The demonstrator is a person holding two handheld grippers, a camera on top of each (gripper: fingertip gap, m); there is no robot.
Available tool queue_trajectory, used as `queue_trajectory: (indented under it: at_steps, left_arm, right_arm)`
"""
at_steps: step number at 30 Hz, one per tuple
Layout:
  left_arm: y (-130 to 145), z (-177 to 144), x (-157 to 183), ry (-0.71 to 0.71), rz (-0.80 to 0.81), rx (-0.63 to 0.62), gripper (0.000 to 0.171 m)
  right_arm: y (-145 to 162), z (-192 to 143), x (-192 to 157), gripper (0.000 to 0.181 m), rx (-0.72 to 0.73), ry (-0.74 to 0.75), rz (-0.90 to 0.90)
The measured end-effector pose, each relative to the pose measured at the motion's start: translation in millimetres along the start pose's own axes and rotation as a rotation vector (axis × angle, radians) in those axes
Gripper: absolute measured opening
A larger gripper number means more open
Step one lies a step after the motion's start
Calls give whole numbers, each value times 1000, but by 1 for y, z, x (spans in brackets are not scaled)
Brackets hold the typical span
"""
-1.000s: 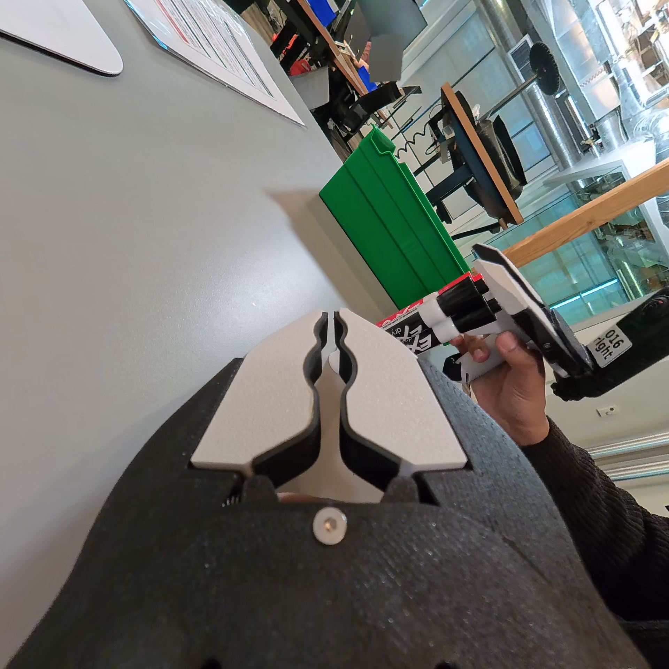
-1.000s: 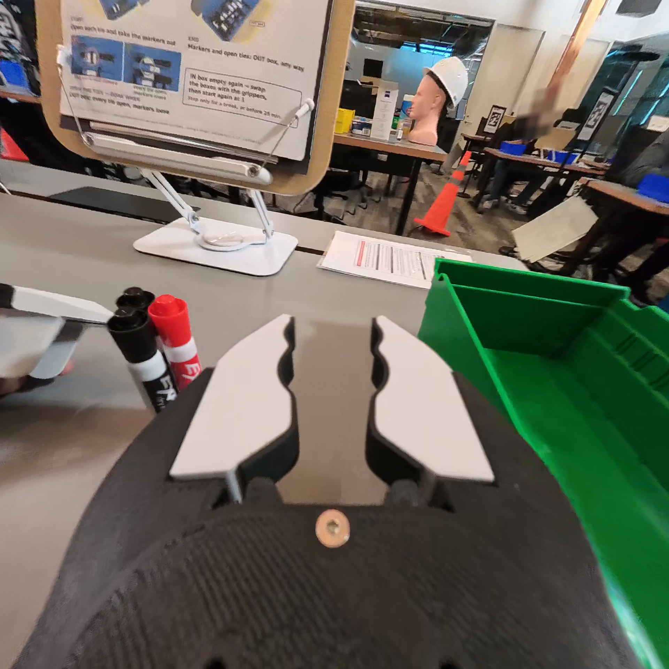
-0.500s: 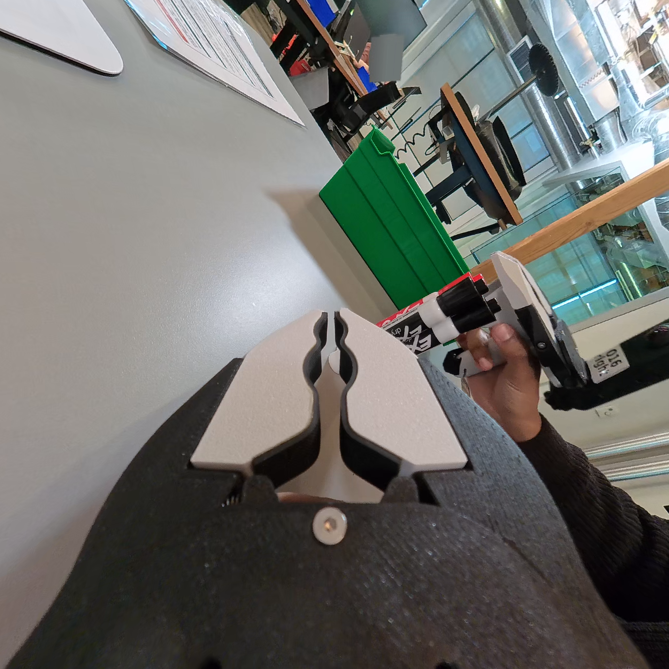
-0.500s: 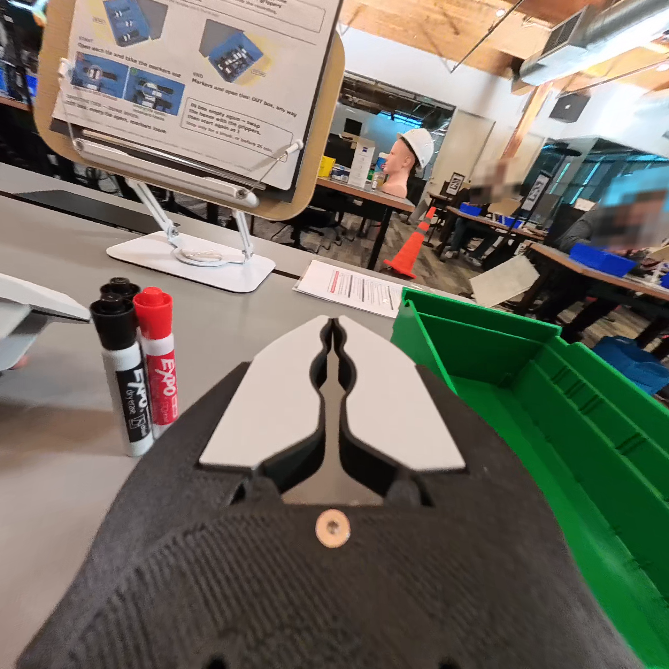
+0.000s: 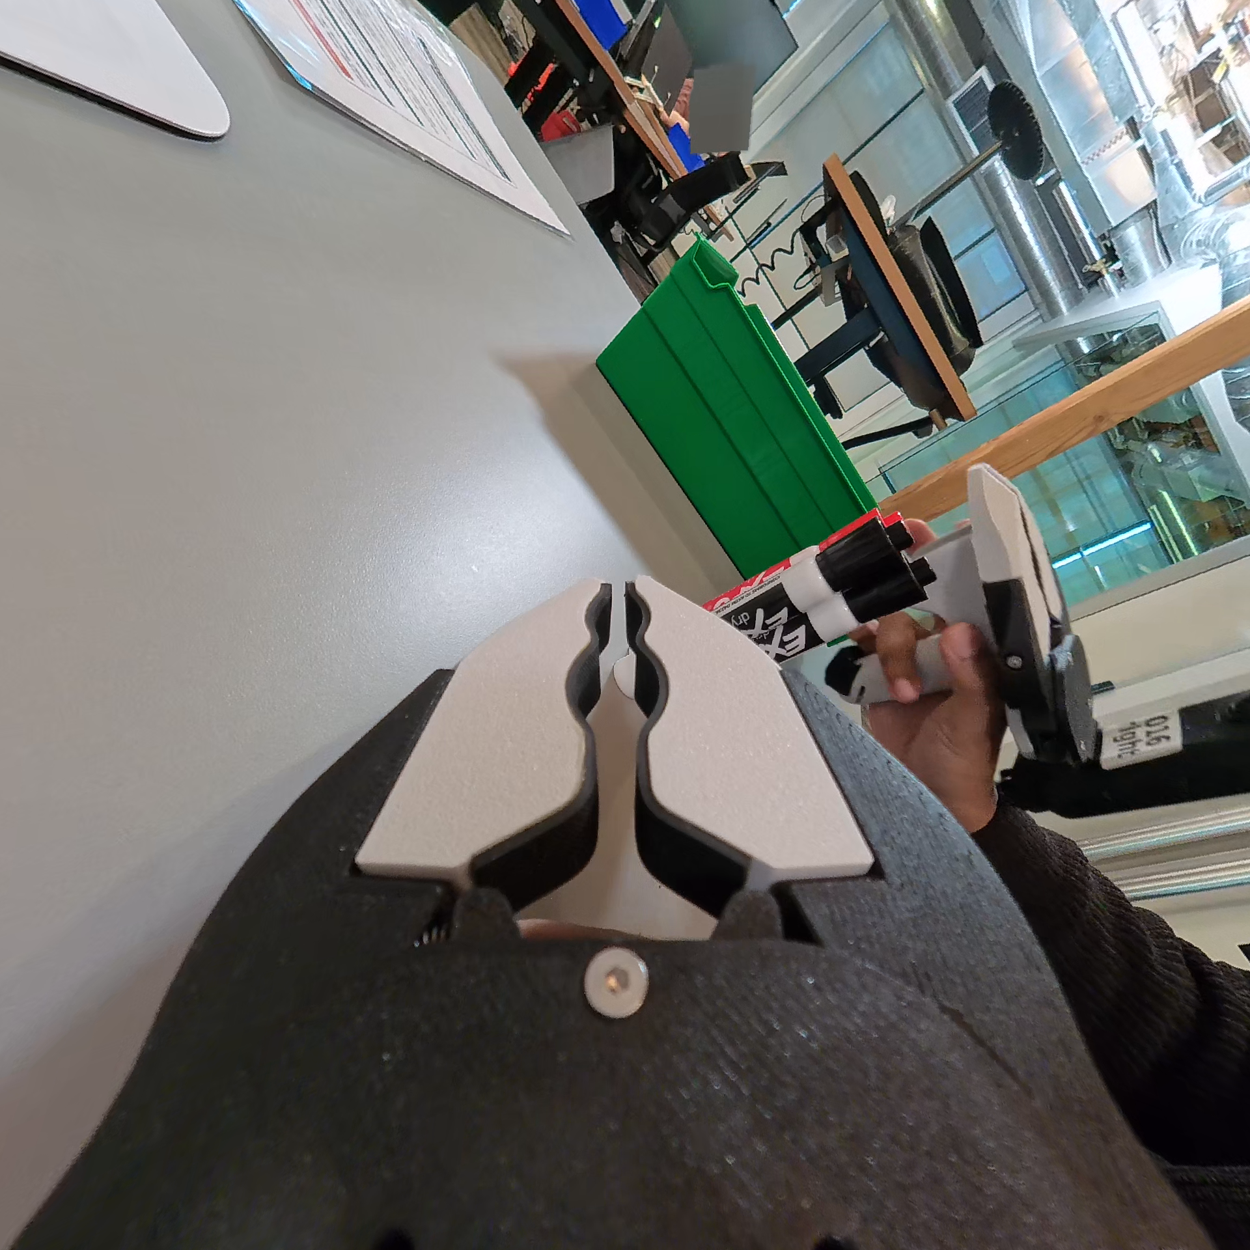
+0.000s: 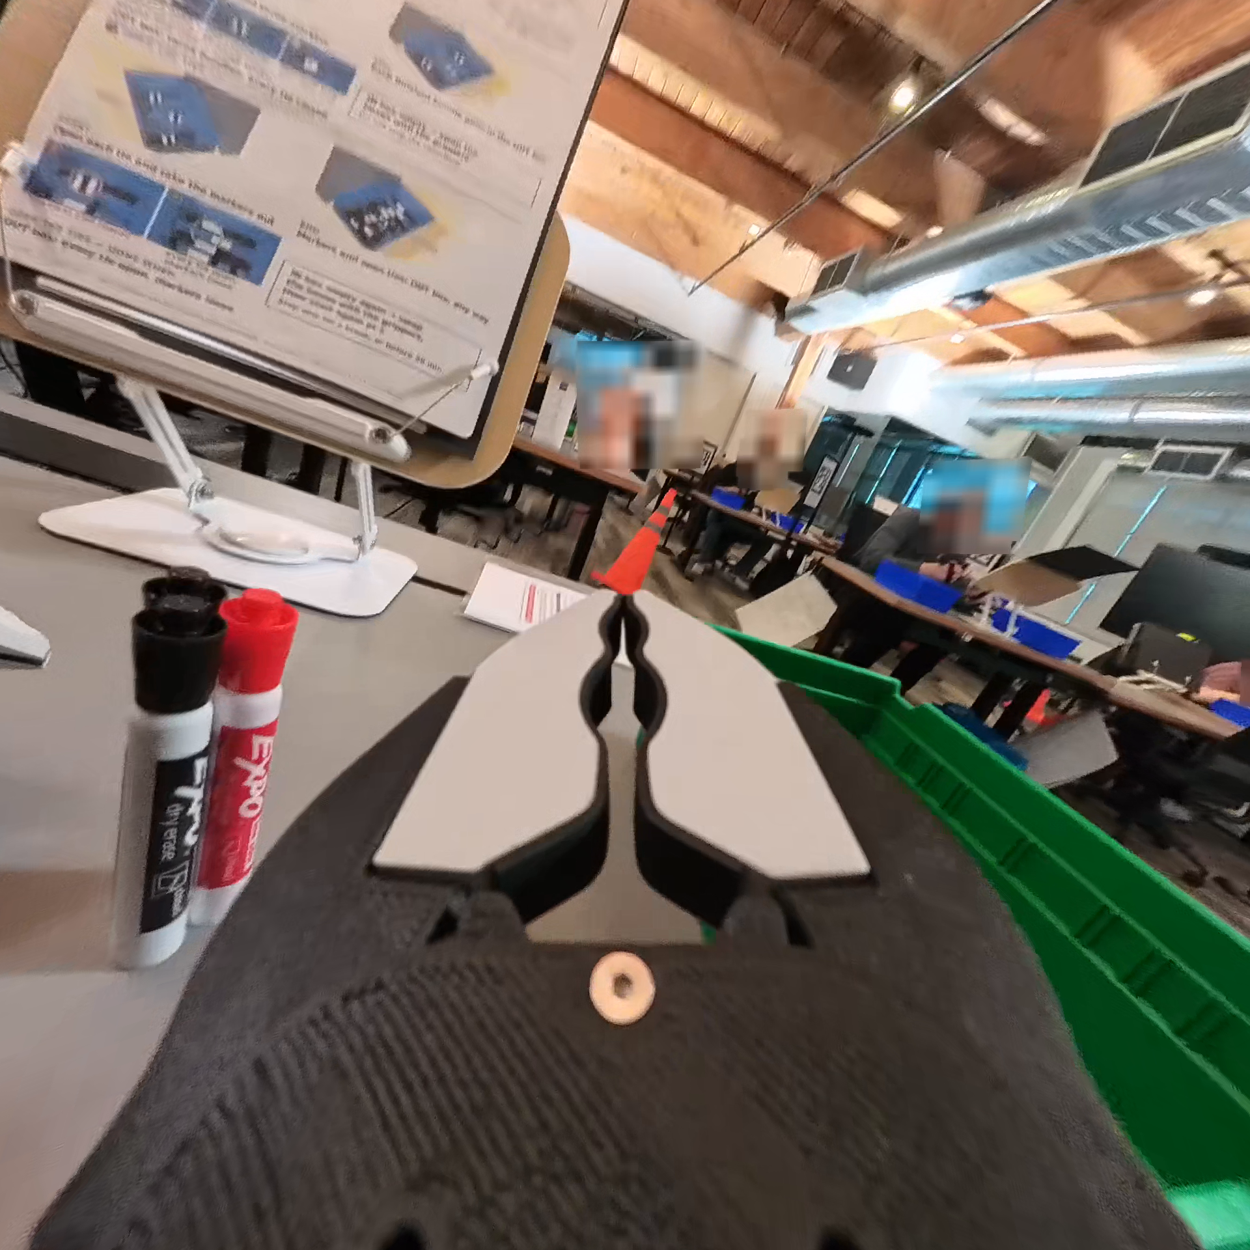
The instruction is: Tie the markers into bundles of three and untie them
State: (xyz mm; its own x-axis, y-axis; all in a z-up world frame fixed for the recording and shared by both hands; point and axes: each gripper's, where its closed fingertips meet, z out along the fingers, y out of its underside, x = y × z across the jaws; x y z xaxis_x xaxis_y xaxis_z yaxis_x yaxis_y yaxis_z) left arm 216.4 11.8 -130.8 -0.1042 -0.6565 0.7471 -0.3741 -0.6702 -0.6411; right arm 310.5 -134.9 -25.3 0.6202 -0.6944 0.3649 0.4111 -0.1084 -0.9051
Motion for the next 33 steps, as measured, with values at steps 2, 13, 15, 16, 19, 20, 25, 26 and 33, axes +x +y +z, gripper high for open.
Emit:
queue_trajectory:
  at_steps: [2,13,15,16,19,20,25,26,33]
  left_arm:
    - [0,0,0,0,0,0,6]
    - [0,0,0,-1,-1,0,6]
    - [0,0,0,0,-2,1,6]
    - [0,0,0,0,-2,1,6]
    - [0,0,0,0,-2,0,6]
    - [0,0,0,0,-3,0,6]
    - [0,0,0,0,-3,0,6]
    - [0,0,0,0,-4,0,6]
    - [0,0,0,1,-6,-1,6]
  right_arm:
    - [-1,-3,-3,0,-18,-39,2]
    - [-4,-2,-7,54,-58,-69,251]
    - [-3,-2,-5,59,-70,-55,286]
    - [-1,-2,-3,62,-80,-48,299]
    - [6,0,1,68,-114,-47,357]
    - [9,1,2,69,-124,-52,378]
    - [19,2,-6,70,-144,-115,411]
    - [18,1,-13,75,-134,-158,429]
    - [2,-6,-33,76,-53,-274,439]
